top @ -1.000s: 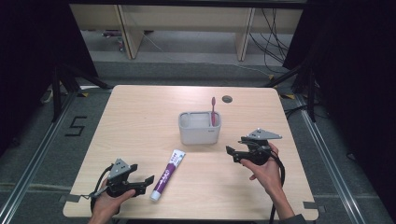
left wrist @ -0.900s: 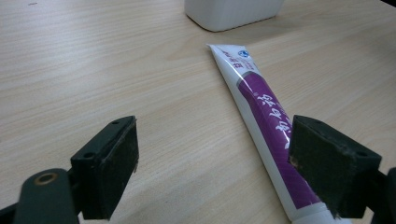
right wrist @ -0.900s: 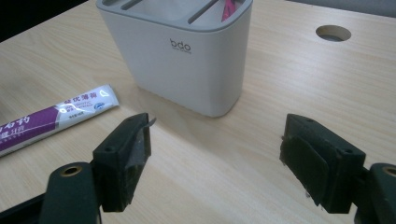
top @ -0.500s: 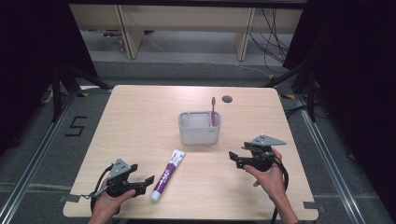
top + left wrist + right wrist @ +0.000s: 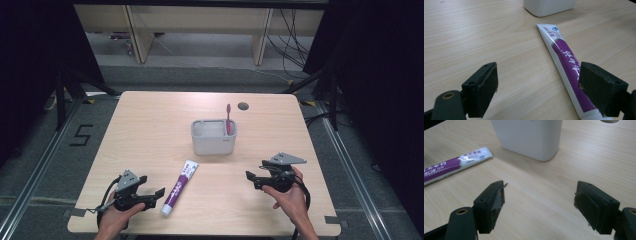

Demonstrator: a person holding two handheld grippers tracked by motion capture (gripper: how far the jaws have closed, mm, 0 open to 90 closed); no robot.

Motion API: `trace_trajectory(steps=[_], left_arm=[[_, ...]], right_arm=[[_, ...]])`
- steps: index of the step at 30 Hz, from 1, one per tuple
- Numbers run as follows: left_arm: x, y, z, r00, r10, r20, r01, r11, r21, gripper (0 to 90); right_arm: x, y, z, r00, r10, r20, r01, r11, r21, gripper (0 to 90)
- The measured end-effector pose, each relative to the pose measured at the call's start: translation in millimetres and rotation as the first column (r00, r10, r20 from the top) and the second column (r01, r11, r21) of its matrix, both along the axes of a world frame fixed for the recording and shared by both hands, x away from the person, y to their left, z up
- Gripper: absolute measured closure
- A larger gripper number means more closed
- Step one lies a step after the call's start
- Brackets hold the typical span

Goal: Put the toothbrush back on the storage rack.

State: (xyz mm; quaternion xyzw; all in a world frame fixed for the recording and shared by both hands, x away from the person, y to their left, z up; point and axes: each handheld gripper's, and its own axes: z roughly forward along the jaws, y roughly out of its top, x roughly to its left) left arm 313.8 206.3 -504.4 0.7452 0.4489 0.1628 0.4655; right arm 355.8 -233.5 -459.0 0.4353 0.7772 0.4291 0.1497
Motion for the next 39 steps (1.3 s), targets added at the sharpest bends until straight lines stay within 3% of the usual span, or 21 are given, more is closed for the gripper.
trace_trajectory(steps=[6, 7, 9, 10, 11, 13, 14, 17, 20, 21, 23, 24, 25, 26, 29, 30, 33, 34, 37, 38, 39], left_arm=[[1.5, -0.2, -0.4, 1.0000, -0.001, -0.009, 0.001, 1.0000, 0.006, 15.8], [1.8, -0.3, -0.7, 1.0000, -0.003, -0.008, 0.003, 1.0000, 0.002, 15.8], [1.4, -0.1, 0.0, 1.0000, -0.001, -0.008, 0.001, 1.0000, 0.007, 15.8], [1.6, 0.3, -0.1, 1.0000, -0.003, -0.009, 0.003, 1.0000, 0.004, 15.8], [1.6, -0.1, -0.5, 0.9999, 0.003, -0.010, -0.003, 1.0000, -0.001, 15.8], [2.0, 0.0, -0.9, 0.9999, 0.001, -0.011, -0.001, 1.0000, -0.003, 15.8], [2.1, 0.5, -0.9, 0.9999, -0.002, -0.012, 0.002, 1.0000, 0.005, 15.8], [2.1, -0.6, -1.5, 0.9998, 0.006, -0.018, -0.006, 1.0000, -0.001, 15.8], [2.9, -0.5, -2.5, 0.9997, 0.009, -0.022, -0.009, 1.0000, 0.000, 15.8], [2.8, -0.5, -2.5, 0.9997, 0.012, -0.023, -0.012, 0.9999, 0.001, 15.7], [2.7, -0.4, -2.6, 0.9997, 0.009, -0.024, -0.009, 1.0000, 0.003, 15.8], [2.5, -0.3, -2.6, 0.9997, 0.008, -0.024, -0.008, 1.0000, 0.004, 15.8], [2.5, 0.1, -2.4, 0.9997, 0.005, -0.025, -0.004, 0.9999, 0.009, 15.8], [2.4, 0.0, -2.5, 0.9997, 0.004, -0.026, -0.004, 0.9999, 0.010, 15.8], [2.1, 0.1, -2.4, 0.9996, 0.002, -0.028, -0.002, 0.9999, 0.014, 15.8], [2.2, 0.0, -2.5, 0.9996, 0.002, -0.027, -0.002, 0.9999, 0.013, 15.8], [2.1, 0.0, -2.6, 0.9996, 0.002, -0.027, -0.002, 0.9999, 0.012, 15.8], [2.1, -0.2, -2.7, 0.9997, -0.004, -0.025, 0.004, 1.0000, 0.004, 15.7], [1.5, -1.4, -2.2, 0.9998, -0.012, -0.018, 0.012, 0.9999, 0.007, 15.7], [1.5, -1.8, -2.5, 0.9997, -0.013, -0.020, 0.013, 0.9999, 0.007, 15.7], [2.0, -1.6, -3.1, 0.9995, -0.022, -0.023, 0.022, 0.9997, 0.008, 15.7]], right_arm=[[-3.3, -5.6, -7.7, 0.9998, 0.016, 0.009, -0.016, 0.9996, -0.022, 24.9], [-4.9, -4.7, -9.4, 0.9999, 0.007, -0.013, -0.007, 1.0000, -0.003, 24.9], [-4.6, -7.4, -11.9, 0.9999, 0.013, -0.005, -0.013, 0.9997, -0.022, 24.7], [-7.6, -7.0, -11.2, 0.9993, 0.006, -0.038, -0.007, 0.9999, -0.014, 24.7], [-7.0, -9.3, -12.4, 0.9998, 0.016, -0.009, -0.017, 0.9993, -0.034, 24.6], [-9.8, -10.9, -13.9, 0.9997, 0.020, -0.011, -0.020, 0.9992, -0.035, 24.6], [-11.6, -9.6, -15.3, 0.9998, 0.012, -0.017, -0.012, 0.9998, -0.015, 24.6], [-16.9, -11.4, -18.6, 0.9990, 0.016, -0.041, -0.017, 0.9998, -0.014, 24.6], [-21.7, -14.4, -22.8, 0.9991, 0.027, -0.033, -0.028, 0.9991, -0.031, 24.6], [-24.9, -14.2, -23.5, 0.9981, 0.015, -0.059, -0.016, 0.9994, -0.029, 24.5], [-27.2, -17.0, -26.3, 0.9985, 0.034, -0.043, -0.035, 0.9989, -0.030, 24.2], [-31.4, -16.3, -25.8, 0.9973, 0.015, -0.072, -0.017, 0.9994, -0.030, 23.7], [-33.3, -16.5, -27.3, 0.9977, 0.011, -0.068, -0.013, 0.9996, -0.024, 23.3], [-33.7, -19.2, -27.4, 0.9983, 0.029, -0.050, -0.031, 0.9983, -0.049, 22.9], [-42.0, -19.0, -29.1, 0.9964, 0.007, -0.084, -0.007, 1.0000, -0.003, 21.4], [-42.1, -22.3, -29.7, 0.9970, 0.027, -0.072, -0.029, 0.9992, -0.026, 21.0], [-49.6, -25.4, -32.7, 0.9948, 0.020, -0.100, -0.023, 0.9991, -0.035, 20.6], [-53.1, -24.2, -33.9, 0.9934, 0.006, -0.115, -0.007, 0.9999, -0.009, 20.6], [-57.5, -31.8, -34.8, 0.9963, 0.028, -0.081, -0.032, 0.9986, -0.043, 20.4], [-60.8, -33.2, -34.4, 0.9947, 0.009, -0.103, -0.014, 0.9988, -0.046, 20.4], [-62.7, -34.9, -35.3, 0.9956, 0.006, -0.093, -0.010, 0.9991, -0.041, 20.4]])
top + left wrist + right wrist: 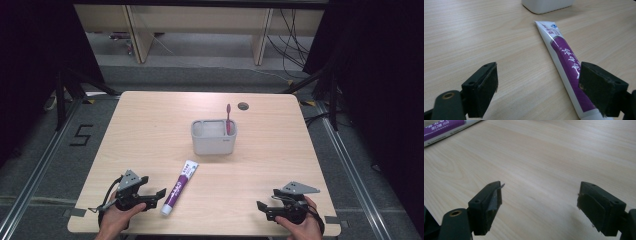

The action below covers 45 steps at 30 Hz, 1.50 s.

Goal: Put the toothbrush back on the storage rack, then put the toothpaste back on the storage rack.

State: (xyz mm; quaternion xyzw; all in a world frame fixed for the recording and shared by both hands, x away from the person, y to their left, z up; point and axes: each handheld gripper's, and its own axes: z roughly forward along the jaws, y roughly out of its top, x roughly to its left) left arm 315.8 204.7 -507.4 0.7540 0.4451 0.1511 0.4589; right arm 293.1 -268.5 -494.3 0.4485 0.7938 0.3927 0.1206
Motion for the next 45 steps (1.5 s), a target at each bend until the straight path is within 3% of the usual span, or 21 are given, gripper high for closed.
trace_trajectory(steps=[3, 4, 9, 11, 14, 18, 20, 24, 25, 26, 28, 30, 31, 32, 34, 36, 37, 42, 43, 44, 45], left_arm=[[-0.2, -0.5, 0.1, 1.0000, -0.001, 0.001, 0.001, 1.0000, 0.005, 15.7], [0.1, -0.3, 0.3, 1.0000, -0.006, 0.001, 0.006, 1.0000, 0.003, 15.7], [-0.2, -1.3, -1.1, 0.9999, -0.012, -0.011, 0.012, 0.9999, 0.011, 15.7], [-0.2, -1.7, -0.1, 0.9998, -0.016, -0.010, 0.017, 0.9999, 0.005, 15.6], [0.3, -3.0, -0.2, 0.9997, -0.021, -0.012, 0.021, 0.9997, -0.015, 15.6], [2.5, -7.0, 4.4, 0.9991, -0.042, -0.002, 0.042, 0.9990, 0.018, 15.7], [3.2, -11.6, 5.6, 0.9980, -0.063, 0.004, 0.062, 0.9969, 0.048, 16.7], [2.6, -21.4, 6.7, 0.9919, -0.127, -0.005, 0.127, 0.9871, 0.098, 22.4], [3.0, -22.7, 7.3, 0.9899, -0.142, -0.003, 0.141, 0.9842, 0.107, 23.8], [3.2, -24.2, 8.3, 0.9896, -0.144, -0.003, 0.143, 0.9836, 0.109, 24.7], [4.9, -25.0, 10.9, 0.9881, -0.154, -0.005, 0.153, 0.9826, 0.105, 27.0], [6.8, -27.0, 13.8, 0.9873, -0.159, -0.012, 0.159, 0.9801, 0.119, 29.7], [8.5, -28.2, 15.9, 0.9858, -0.167, -0.017, 0.168, 0.9758, 0.141, 30.0], [9.6, -28.7, 16.7, 0.9843, -0.176, -0.018, 0.176, 0.9725, 0.152, 31.3], [12.5, -32.1, 19.1, 0.9811, -0.191, -0.029, 0.194, 0.9650, 0.177, 33.7], [14.7, -35.5, 20.4, 0.9778, -0.204, -0.049, 0.210, 0.9588, 0.192, 35.1], [15.9, -37.6, 20.9, 0.9755, -0.213, -0.054, 0.220, 0.9555, 0.197, 35.9], [21.7, -50.2, 23.8, 0.9686, -0.230, -0.096, 0.246, 0.9427, 0.226, 37.9], [23.2, -52.7, 24.7, 0.9660, -0.237, -0.103, 0.255, 0.9390, 0.231, 38.0], [24.6, -55.4, 25.5, 0.9665, -0.234, -0.106, 0.253, 0.9373, 0.239, 38.6], [26.0, -57.8, 26.3, 0.9655, -0.235, -0.112, 0.256, 0.9338, 0.250, 39.5]], right_arm=[[-6.7, -4.0, -0.9, 0.9993, -0.025, -0.027, 0.026, 0.9995, 0.018, 20.4], [-6.6, -7.1, -1.4, 0.9999, -0.013, -0.002, 0.013, 0.9999, 0.003, 20.4], [-12.7, -11.5, -2.1, 0.9982, -0.046, -0.039, 0.047, 0.9986, 0.024, 20.5], [-12.3, -13.7, -3.5, 0.9989, -0.046, -0.004, 0.046, 0.9989, 0.000, 20.7], [-14.7, -12.4, -2.8, 0.9971, -0.057, -0.051, 0.058, 0.9980, 0.024, 20.8], [-12.0, -12.9, -4.5, 0.9998, -0.020, -0.005, 0.020, 0.9998, 0.004, 21.2], [-12.8, -14.1, -3.4, 0.9996, -0.024, -0.017, 0.024, 0.9997, 0.007, 21.2], [-13.3, -13.6, -2.0, 0.9993, -0.036, -0.006, 0.036, 0.9993, -0.002, 21.6], [-12.9, -12.5, -2.8, 0.9995, -0.030, -0.012, 0.031, 0.9994, 0.017, 21.6], [-13.3, -13.0, -1.7, 0.9993, -0.037, -0.006, 0.037, 0.9993, -0.003, 21.6], [-14.8, -11.2, -1.3, 0.9983, -0.047, -0.034, 0.048, 0.9988, 0.014, 21.8], [-12.8, -12.2, -2.7, 0.9998, -0.019, -0.009, 0.019, 0.9998, 0.005, 21.9], [-13.5, -11.7, -2.5, 0.9996, -0.027, -0.011, 0.027, 0.9996, -0.002, 22.0], [-16.1, -7.8, -2.1, 0.9978, -0.050, -0.043, 0.051, 0.9986, 0.017, 22.1], [-14.2, -9.1, -2.2, 0.9997, -0.017, -0.014, 0.017, 0.9998, -0.008, 22.5], [-13.8, -8.7, -2.8, 0.9997, -0.013, -0.020, 0.013, 0.9999, 0.006, 22.5], [-12.4, -9.5, -3.8, 1.0000, -0.001, 0.002, 0.001, 1.0000, 0.007, 22.5], [-15.6, -8.3, -2.5, 0.9976, -0.050, -0.049, 0.051, 0.9984, 0.024, 22.5], [-15.1, -8.0, -3.3, 0.9982, -0.046, -0.037, 0.047, 0.9984, 0.032, 22.5], [-13.3, -9.9, -2.7, 0.9997, -0.022, -0.008, 0.022, 0.9998, 0.004, 22.5], [-13.6, -9.6, -2.2, 0.9997, -0.022, -0.010, 0.022, 0.9998, 0.001, 22.5]])
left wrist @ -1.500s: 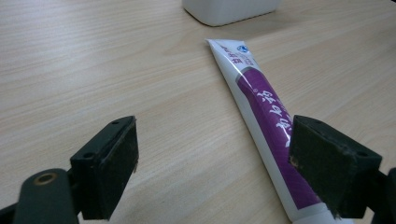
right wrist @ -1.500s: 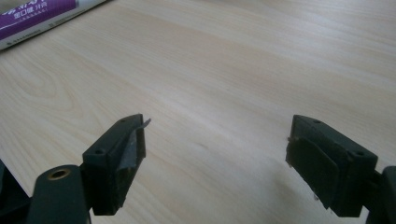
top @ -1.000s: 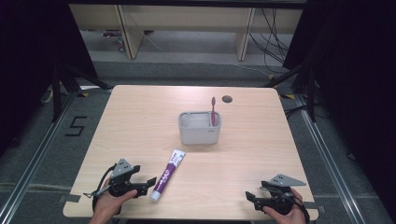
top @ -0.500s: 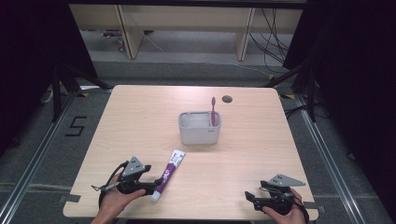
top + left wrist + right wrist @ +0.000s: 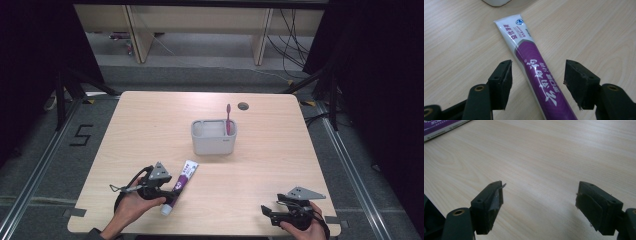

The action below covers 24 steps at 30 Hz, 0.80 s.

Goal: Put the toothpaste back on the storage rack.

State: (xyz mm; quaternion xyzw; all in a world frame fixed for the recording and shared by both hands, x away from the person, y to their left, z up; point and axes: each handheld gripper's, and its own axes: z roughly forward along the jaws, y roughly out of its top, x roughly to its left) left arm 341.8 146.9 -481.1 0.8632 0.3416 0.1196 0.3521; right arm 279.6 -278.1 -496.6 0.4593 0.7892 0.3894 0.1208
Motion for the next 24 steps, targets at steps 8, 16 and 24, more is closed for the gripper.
trace_trajectory(steps=[8, 16, 24], left_arm=[[11.0, -9.8, 5.5, 0.9962, -0.018, -0.085, 0.023, 0.9979, 0.061, 42.7], [17.2, -17.3, 0.8, 0.9918, -0.034, -0.123, 0.049, 0.9910, 0.124, 45.8], [24.7, -22.6, -2.8, 0.9818, -0.056, -0.181, 0.090, 0.9780, 0.188, 49.0]], right_arm=[[0.1, -0.3, 0.1, 1.0000, 0.004, 0.007, -0.004, 1.0000, 0.003, 22.7], [-0.6, 2.2, 0.0, 0.9998, 0.004, -0.018, -0.003, 0.9998, 0.020, 22.8], [0.4, 1.9, 0.9, 0.9999, 0.012, 0.001, -0.012, 0.9999, -0.007, 23.1]])
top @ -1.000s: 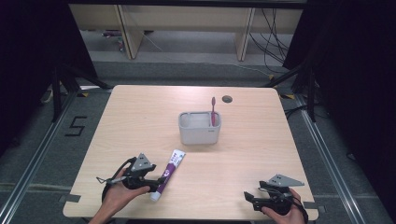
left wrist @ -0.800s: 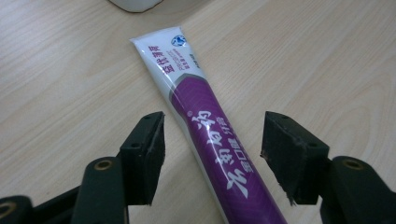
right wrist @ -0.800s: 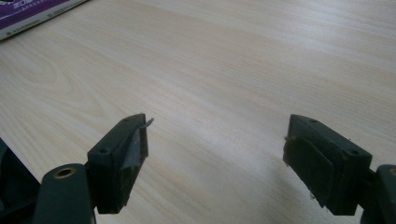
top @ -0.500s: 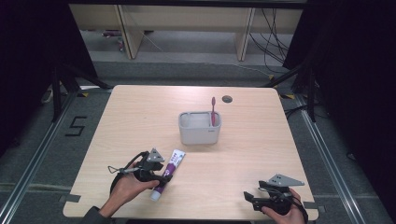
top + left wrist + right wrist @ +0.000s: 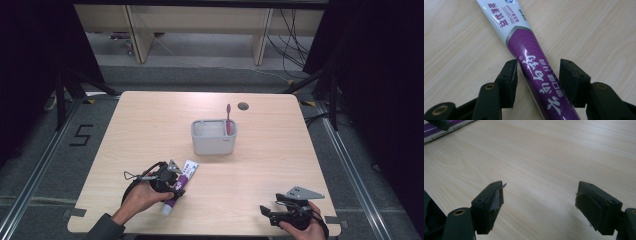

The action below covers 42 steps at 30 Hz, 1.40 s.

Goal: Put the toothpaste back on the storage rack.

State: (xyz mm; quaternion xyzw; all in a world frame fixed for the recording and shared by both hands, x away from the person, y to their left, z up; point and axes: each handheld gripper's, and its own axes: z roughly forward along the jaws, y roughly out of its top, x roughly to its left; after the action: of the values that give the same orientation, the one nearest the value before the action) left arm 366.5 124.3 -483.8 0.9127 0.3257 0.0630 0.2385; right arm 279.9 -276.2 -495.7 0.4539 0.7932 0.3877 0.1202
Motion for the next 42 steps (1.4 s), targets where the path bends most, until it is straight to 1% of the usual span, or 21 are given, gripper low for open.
trace_trajectory(steps=[2, 5, 9, 10, 11, 13, 14, 18, 19, 21, 22, 26, 27, 29, 30, 32, 35, 38, 40, 41, 42], left_arm=[[1.4, -0.8, -0.2, 0.9999, -0.003, -0.010, 0.003, 1.0000, -0.004, 50.6], [3.4, -1.7, 1.6, 0.9997, -0.025, -0.009, 0.025, 0.9995, 0.022, 55.4], [6.8, -4.3, 2.3, 0.9980, -0.058, -0.025, 0.060, 0.9963, 0.062, 58.4], [7.4, -5.6, 2.7, 0.9975, -0.062, -0.033, 0.064, 0.9954, 0.071, 58.8], [9.0, -6.7, 3.0, 0.9968, -0.076, -0.025, 0.078, 0.9935, 0.083, 59.0], [10.1, -9.7, 3.3, 0.9965, -0.072, -0.042, 0.076, 0.9927, 0.094, 59.2], [11.7, -10.6, 3.1, 0.9953, -0.087, -0.041, 0.091, 0.9900, 0.108, 58.8], [14.0, -15.4, 1.8, 0.9940, -0.091, -0.060, 0.098, 0.9860, 0.135, 58.9], [14.2, -15.7, 1.8, 0.9937, -0.095, -0.059, 0.102, 0.9852, 0.138, 60.4], [15.9, -15.7, 2.0, 0.9928, -0.100, -0.066, 0.108, 0.9842, 0.141, 61.5], [16.6, -15.9, 1.8, 0.9925, -0.099, -0.072, 0.108, 0.9839, 0.142, 61.7], [18.5, -18.8, 2.8, 0.9893, -0.120, -0.083, 0.132, 0.9770, 0.167, 62.2], [18.9, -20.0, 3.2, 0.9886, -0.122, -0.088, 0.136, 0.9750, 0.176, 62.2], [19.9, -22.1, 3.5, 0.9873, -0.126, -0.097, 0.143, 0.9718, 0.188, 62.2], [20.9, -22.5, 3.8, 0.9860, -0.132, -0.102, 0.150, 0.9698, 0.193, 62.3], [22.6, -22.3, 3.4, 0.9852, -0.132, -0.109, 0.151, 0.9699, 0.191, 62.2], [24.1, -22.3, 2.5, 0.9845, -0.128, -0.120, 0.149, 0.9715, 0.184, 62.2], [25.7, -23.3, 2.5, 0.9816, -0.141, -0.129, 0.164, 0.9674, 0.193, 62.5], [27.3, -24.2, 2.8, 0.9799, -0.144, -0.138, 0.170, 0.9651, 0.199, 63.0], [27.9, -24.6, 3.1, 0.9785, -0.149, -0.143, 0.176, 0.9632, 0.203, 63.2], [28.6, -25.2, 3.5, 0.9771, -0.155, -0.146, 0.184, 0.9601, 0.211, 63.4]], right_arm=[[0.5, 0.4, -1.2, 1.0000, 0.004, 0.003, -0.004, 0.9999, 0.009, 23.0], [0.9, 0.8, -1.1, 1.0000, 0.009, 0.003, -0.009, 0.9999, 0.013, 23.0], [0.9, 0.9, -1.1, 0.9998, 0.020, 0.003, -0.020, 0.9998, 0.003, 23.0], [-0.8, 3.2, -0.5, 0.9996, 0.009, -0.028, -0.008, 0.9994, 0.033, 23.1], [-0.7, 3.1, -0.5, 0.9997, 0.011, -0.023, -0.010, 0.9995, 0.029, 23.1], [-0.9, 3.4, -0.7, 0.9998, 0.005, -0.022, -0.004, 0.9996, 0.028, 23.1], [-0.9, 3.4, -0.7, 0.9997, 0.005, -0.022, -0.005, 0.9996, 0.029, 23.1], [-0.5, 2.9, -0.7, 0.9997, 0.013, -0.022, -0.012, 0.9994, 0.031, 23.1], [-0.8, 3.2, -0.5, 0.9995, 0.012, -0.029, -0.011, 0.9993, 0.035, 23.1], [-0.3, 2.5, -0.6, 0.9998, 0.013, -0.012, -0.013, 0.9996, 0.024, 23.1], [-0.4, 3.2, -1.0, 0.9998, 0.012, -0.018, -0.011, 0.9995, 0.031, 23.1], [-0.6, 3.9, -0.8, 0.9994, 0.019, -0.028, -0.018, 0.9996, 0.023, 23.2], [0.8, 2.7, -1.1, 0.9996, 0.028, -0.006, -0.028, 0.9995, 0.010, 23.2], [-0.9, 4.5, -1.0, 0.9991, 0.014, -0.040, -0.013, 0.9993, 0.035, 23.1], [-0.8, 4.3, -1.1, 0.9992, 0.015, -0.037, -0.014, 0.9993, 0.034, 23.2], [-0.4, 3.5, -1.0, 0.9996, 0.018, -0.023, -0.017, 0.9995, 0.026, 23.2], [-0.3, 3.3, -1.4, 0.9996, 0.014, -0.025, -0.014, 0.9996, 0.026, 23.2], [-0.6, 4.2, -1.1, 0.9990, 0.016, -0.041, -0.015, 0.9994, 0.031, 23.2], [0.0, 3.9, -1.5, 0.9994, 0.017, -0.032, -0.016, 0.9996, 0.022, 23.2], [0.9, 2.6, -1.2, 0.9997, 0.025, -0.005, -0.025, 0.9997, 0.002, 23.3], [0.8, 2.6, -0.8, 0.9996, 0.028, -0.005, -0.028, 0.9996, 0.000, 23.3]])
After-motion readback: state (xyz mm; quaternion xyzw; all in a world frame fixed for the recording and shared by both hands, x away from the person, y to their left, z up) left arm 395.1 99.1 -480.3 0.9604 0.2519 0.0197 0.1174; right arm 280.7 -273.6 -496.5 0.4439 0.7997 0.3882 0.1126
